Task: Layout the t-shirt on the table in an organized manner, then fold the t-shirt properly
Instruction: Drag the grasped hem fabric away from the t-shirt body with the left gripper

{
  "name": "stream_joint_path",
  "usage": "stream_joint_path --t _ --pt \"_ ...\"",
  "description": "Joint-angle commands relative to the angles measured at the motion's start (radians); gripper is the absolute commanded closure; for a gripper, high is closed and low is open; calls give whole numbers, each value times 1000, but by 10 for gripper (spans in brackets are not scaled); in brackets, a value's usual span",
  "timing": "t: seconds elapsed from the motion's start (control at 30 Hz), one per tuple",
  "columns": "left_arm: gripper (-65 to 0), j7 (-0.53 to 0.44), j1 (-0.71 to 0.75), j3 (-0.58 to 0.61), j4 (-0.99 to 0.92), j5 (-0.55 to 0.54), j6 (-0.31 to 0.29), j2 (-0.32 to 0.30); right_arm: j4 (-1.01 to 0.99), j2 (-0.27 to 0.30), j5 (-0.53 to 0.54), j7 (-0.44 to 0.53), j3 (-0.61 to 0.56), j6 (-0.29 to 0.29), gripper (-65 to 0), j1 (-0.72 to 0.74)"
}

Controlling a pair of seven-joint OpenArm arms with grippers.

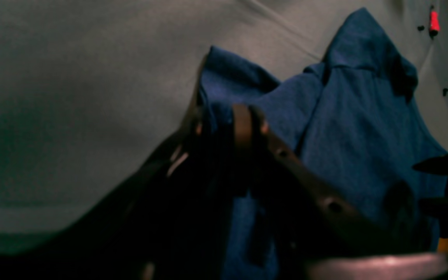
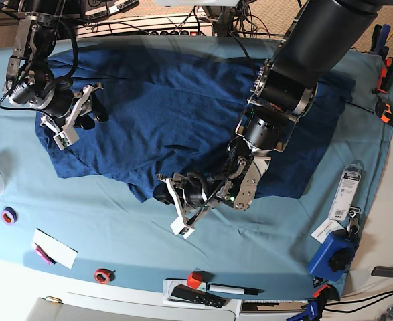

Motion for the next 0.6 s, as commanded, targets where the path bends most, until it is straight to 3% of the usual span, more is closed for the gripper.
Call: stream_joint_path --t 0.0,0.17,0.27,0.37,0.57 --pt "-121 -30 -37 -1 16 -18 -11 25 17 14 17 18 7 1 -249 8" --pt "-142 -103 -37 -1 16 37 5 25 17 14 17 19 7 1 -249 8" --pt "-209 -163 -37 -1 16 96 116 25 17 14 17 19 7 1 -249 8" --pt "-222 -209 -37 -1 16 163 194 25 17 14 18 19 7 1 -249 8" --pt "-222 -235 -2 -1 16 212 199 25 17 14 17 23 7 1 -249 8"
